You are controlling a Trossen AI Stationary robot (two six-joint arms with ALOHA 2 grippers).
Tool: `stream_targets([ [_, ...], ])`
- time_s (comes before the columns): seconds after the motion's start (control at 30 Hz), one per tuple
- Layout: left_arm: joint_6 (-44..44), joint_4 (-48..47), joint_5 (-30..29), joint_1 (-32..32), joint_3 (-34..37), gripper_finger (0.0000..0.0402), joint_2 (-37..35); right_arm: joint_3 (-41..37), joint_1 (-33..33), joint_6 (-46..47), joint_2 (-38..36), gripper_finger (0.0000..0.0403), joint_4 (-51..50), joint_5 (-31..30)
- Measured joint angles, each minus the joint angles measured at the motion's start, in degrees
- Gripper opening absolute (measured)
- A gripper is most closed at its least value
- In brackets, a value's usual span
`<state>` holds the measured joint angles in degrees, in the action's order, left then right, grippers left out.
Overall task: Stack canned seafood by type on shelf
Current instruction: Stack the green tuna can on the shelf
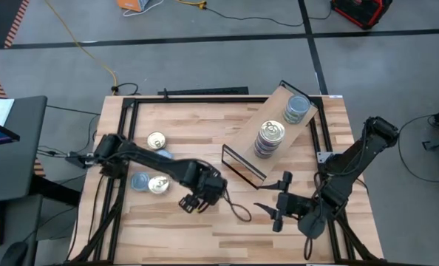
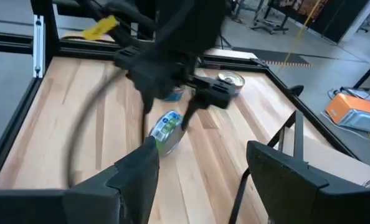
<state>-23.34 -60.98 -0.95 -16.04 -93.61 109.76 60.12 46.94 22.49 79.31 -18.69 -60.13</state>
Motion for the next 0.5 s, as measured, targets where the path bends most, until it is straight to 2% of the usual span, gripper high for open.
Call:
stream_targets([
  [0.2, -3.92, 0.08, 1.37, 2.22, 0.42, 0.0301, 0.12, 0.00, -0.61, -0.04, -1.82, 0.0276, -1.16, -1.35],
  [0.37, -4.45, 1.18, 5.41, 2.42, 4.47, 0.0300, 0.23, 0.00, -0.59, -0.14, -2.88, 0.0276, -1.89, -1.76],
  [0.5, -4.63, 3.50, 3.01, 1.82, 8.16, 0.0287, 0.28, 0.00, -0.89, -0.47, -2.88, 0.0276, -1.96, -1.98],
])
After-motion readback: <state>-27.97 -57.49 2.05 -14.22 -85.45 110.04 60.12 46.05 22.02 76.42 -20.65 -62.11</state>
